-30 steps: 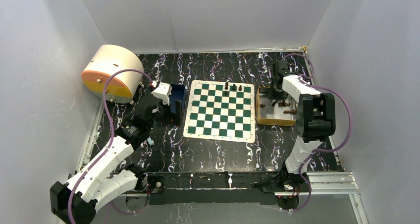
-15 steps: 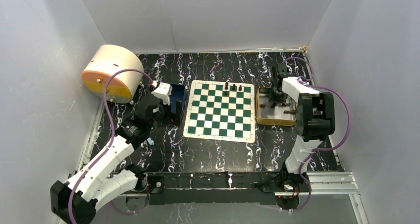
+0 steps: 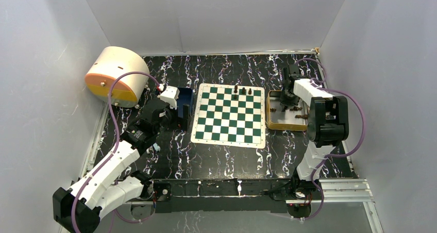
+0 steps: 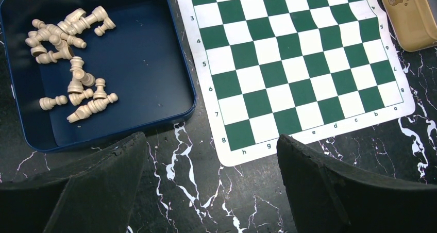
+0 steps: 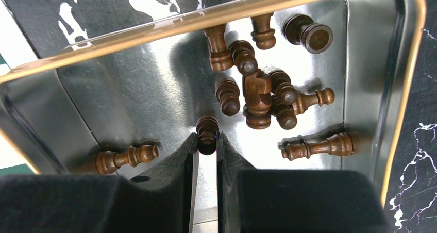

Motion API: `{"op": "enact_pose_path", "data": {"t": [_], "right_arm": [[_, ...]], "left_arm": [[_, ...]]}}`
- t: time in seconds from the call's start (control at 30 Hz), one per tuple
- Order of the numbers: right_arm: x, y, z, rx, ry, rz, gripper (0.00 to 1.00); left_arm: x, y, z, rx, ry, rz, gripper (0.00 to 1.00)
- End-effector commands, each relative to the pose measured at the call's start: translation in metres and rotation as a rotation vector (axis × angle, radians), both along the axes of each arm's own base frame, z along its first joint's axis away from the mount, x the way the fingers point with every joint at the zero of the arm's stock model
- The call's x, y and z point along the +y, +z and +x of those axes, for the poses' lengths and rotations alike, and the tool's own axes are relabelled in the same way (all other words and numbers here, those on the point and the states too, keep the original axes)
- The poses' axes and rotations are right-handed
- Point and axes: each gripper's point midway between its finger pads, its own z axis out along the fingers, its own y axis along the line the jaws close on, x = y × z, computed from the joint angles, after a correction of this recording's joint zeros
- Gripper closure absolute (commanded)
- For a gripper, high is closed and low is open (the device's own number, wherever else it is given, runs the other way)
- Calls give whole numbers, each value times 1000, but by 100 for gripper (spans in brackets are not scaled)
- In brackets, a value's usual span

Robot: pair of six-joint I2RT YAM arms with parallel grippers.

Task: Set up the chess pieces on the board
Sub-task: Pick up the chess piece from the storage box, then place the chess piece on the chessboard.

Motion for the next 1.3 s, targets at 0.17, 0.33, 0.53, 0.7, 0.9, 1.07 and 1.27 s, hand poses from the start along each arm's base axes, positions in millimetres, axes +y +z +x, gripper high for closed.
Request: {"op": "enact_pose_path", "data": {"t": [0.17, 0.33, 0.53, 0.7, 0.9, 1.07, 1.27], "right_arm": [[1, 44, 20, -101, -15, 1, 79], [13, 64, 26, -140, 9, 31, 79], [41, 88, 33, -199, 64, 70, 78], [80, 97, 34, -227, 150, 89, 78], [135, 89, 32, -225, 265, 97, 78], [170, 78, 34, -210, 328, 85, 78], [190, 59, 46, -187, 362, 82, 77]], "left_arm": [[-1, 4, 1, -12, -2, -15, 6], [-1, 3, 1, -10, -4, -15, 6], [-1, 4, 1, -13, -3, -15, 6], [0, 5, 1, -16, -1, -15, 6], [0, 5, 0, -19, -2, -17, 6], [1, 7, 0, -26, 2, -19, 6], [2, 7, 0, -28, 4, -18, 6]]}}
